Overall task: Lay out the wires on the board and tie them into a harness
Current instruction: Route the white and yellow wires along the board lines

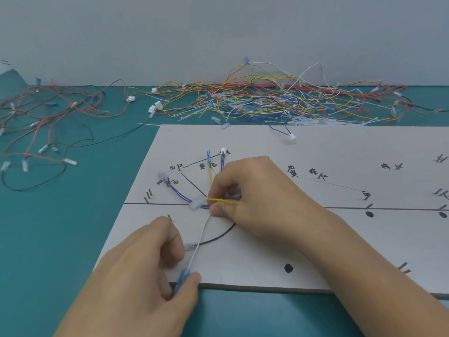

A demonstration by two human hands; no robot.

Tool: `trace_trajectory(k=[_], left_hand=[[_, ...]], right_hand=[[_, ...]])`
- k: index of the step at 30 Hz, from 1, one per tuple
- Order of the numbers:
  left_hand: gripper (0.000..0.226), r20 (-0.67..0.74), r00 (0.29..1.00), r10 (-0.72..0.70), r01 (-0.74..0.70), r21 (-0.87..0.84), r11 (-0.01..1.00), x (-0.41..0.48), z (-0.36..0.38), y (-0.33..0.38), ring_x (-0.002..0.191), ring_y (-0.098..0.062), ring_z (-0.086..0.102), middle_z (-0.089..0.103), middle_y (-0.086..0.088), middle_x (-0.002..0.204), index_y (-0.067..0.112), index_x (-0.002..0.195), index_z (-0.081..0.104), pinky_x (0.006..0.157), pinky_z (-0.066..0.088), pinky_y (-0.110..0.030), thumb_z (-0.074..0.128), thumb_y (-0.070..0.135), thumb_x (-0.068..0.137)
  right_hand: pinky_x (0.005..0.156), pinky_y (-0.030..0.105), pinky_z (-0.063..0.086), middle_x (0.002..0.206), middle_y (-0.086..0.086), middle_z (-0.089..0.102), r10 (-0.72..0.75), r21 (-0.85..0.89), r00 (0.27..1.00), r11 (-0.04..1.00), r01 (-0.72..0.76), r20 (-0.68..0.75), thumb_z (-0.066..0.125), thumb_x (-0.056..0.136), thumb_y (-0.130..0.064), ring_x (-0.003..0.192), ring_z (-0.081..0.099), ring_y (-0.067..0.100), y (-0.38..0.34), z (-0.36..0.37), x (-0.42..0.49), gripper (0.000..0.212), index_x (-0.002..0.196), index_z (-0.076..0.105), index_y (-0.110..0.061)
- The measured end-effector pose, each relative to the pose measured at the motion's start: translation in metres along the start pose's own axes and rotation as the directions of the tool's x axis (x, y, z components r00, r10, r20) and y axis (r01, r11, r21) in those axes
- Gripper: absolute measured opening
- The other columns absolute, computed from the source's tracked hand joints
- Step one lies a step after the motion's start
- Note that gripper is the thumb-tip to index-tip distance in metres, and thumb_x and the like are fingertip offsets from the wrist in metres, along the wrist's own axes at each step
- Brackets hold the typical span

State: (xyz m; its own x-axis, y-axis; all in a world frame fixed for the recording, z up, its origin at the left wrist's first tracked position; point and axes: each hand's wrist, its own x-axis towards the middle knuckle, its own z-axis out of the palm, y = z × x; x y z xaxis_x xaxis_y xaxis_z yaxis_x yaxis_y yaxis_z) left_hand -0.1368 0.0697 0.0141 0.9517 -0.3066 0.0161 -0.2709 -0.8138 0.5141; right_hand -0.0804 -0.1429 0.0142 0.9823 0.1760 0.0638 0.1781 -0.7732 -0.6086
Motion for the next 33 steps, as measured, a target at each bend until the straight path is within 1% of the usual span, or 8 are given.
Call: trace_trajectory(k=[2, 5, 10, 15, 19, 23, 26, 33], left_hand=[[0.049, 0.012, 1.000, 0.004, -0.003, -0.044, 0.999, -0.003, 0.000, -0.008, 0.039, 0.008, 0.050, 0.061, 0.028, 0.057, 0.038, 0.080, 0.050, 0.041, 0.040, -0.005, 0.088, 0.028, 0.051], [0.029, -0.042, 0.999, 0.000, -0.009, -0.213, 0.977, -0.005, -0.003, -0.020, 0.034, -0.004, 0.050, 0.067, 0.018, 0.061, 0.039, 0.084, 0.064, 0.042, 0.036, -0.002, 0.074, 0.045, 0.057], [0.040, -0.062, 0.998, 0.013, -0.027, -0.233, 0.972, 0.009, -0.021, -0.049, 0.042, -0.015, 0.056, 0.070, 0.012, 0.071, 0.037, 0.105, 0.075, 0.050, 0.052, -0.017, 0.072, 0.058, 0.070], [0.065, -0.024, 0.998, 0.066, -0.068, -0.092, 0.993, 0.045, -0.058, -0.079, 0.050, -0.020, 0.064, 0.073, 0.012, 0.077, 0.039, 0.112, 0.074, 0.045, 0.058, -0.032, 0.059, 0.088, 0.073], [0.040, 0.032, 0.992, 0.125, -0.125, 0.001, 0.992, 0.087, -0.069, -0.074, 0.048, -0.016, 0.064, 0.071, 0.012, 0.067, 0.043, 0.102, 0.076, 0.045, 0.060, -0.045, 0.069, 0.070, 0.072], [0.013, 0.105, 0.988, 0.117, -0.114, -0.026, 0.993, 0.123, -0.068, -0.060, 0.054, -0.017, 0.069, 0.073, 0.011, 0.069, 0.040, 0.089, 0.075, 0.064, 0.063, -0.057, 0.081, 0.041, 0.078], [0.026, 0.160, 0.979, 0.126, -0.117, -0.066, 0.991, 0.147, -0.063, -0.059, 0.068, -0.021, 0.074, 0.076, 0.003, 0.072, 0.036, 0.082, 0.075, 0.081, 0.061, -0.057, 0.081, 0.011, 0.086], [0.011, 0.313, 0.930, 0.193, -0.145, -0.169, 0.975, 0.170, -0.059, -0.060, 0.076, -0.024, 0.074, 0.078, 0.001, 0.078, 0.029, 0.080, 0.078, 0.084, 0.059, -0.047, 0.082, 0.019, 0.078]], right_hand=[[0.076, 0.029, 0.055, 0.079, -0.012, 0.069, 0.009, 0.025, 1.000, 1.000, -0.009, 0.005, 0.084, 0.080, -0.028, 0.078, 0.064, 0.004, 0.000, 0.000, 0.000, 0.008, 0.086, 0.079, -0.027], [0.076, 0.029, 0.055, 0.078, -0.012, 0.069, 0.015, 0.030, 1.000, 0.999, -0.015, 0.010, 0.083, 0.080, -0.028, 0.077, 0.063, 0.004, 0.001, 0.001, -0.001, 0.007, 0.085, 0.078, -0.027], [0.064, 0.010, 0.045, 0.079, -0.013, 0.072, 0.032, 0.019, 0.999, 0.999, -0.033, 0.028, 0.083, 0.079, -0.030, 0.076, 0.061, -0.001, 0.000, -0.002, -0.001, 0.012, 0.075, 0.072, -0.029], [0.062, 0.010, 0.043, 0.071, -0.011, 0.066, 0.037, 0.071, 0.999, 0.997, -0.036, -0.008, 0.085, 0.078, -0.029, 0.068, 0.057, 0.002, 0.000, -0.002, -0.001, 0.015, 0.080, 0.070, -0.026], [0.067, 0.020, 0.046, 0.082, -0.011, 0.062, 0.034, 0.027, 0.999, 0.999, -0.033, -0.022, 0.083, 0.079, -0.032, 0.078, 0.059, 0.005, 0.000, 0.003, 0.000, 0.014, 0.083, 0.072, -0.025], [0.076, 0.029, 0.048, 0.092, -0.010, 0.061, 0.034, -0.005, 0.999, 0.999, -0.034, -0.043, 0.083, 0.080, -0.033, 0.088, 0.057, 0.009, -0.001, 0.006, 0.001, 0.012, 0.080, 0.076, -0.023], [0.076, 0.030, 0.050, 0.088, -0.009, 0.064, 0.030, -0.017, 0.999, 0.999, -0.031, -0.042, 0.082, 0.081, -0.031, 0.086, 0.059, 0.010, 0.000, 0.004, 0.001, 0.010, 0.079, 0.077, -0.022], [0.072, 0.031, 0.050, 0.083, -0.009, 0.064, 0.015, -0.033, 0.999, 0.999, -0.017, -0.044, 0.080, 0.081, -0.030, 0.081, 0.058, 0.009, 0.000, 0.002, 0.000, 0.009, 0.079, 0.076, -0.023]])
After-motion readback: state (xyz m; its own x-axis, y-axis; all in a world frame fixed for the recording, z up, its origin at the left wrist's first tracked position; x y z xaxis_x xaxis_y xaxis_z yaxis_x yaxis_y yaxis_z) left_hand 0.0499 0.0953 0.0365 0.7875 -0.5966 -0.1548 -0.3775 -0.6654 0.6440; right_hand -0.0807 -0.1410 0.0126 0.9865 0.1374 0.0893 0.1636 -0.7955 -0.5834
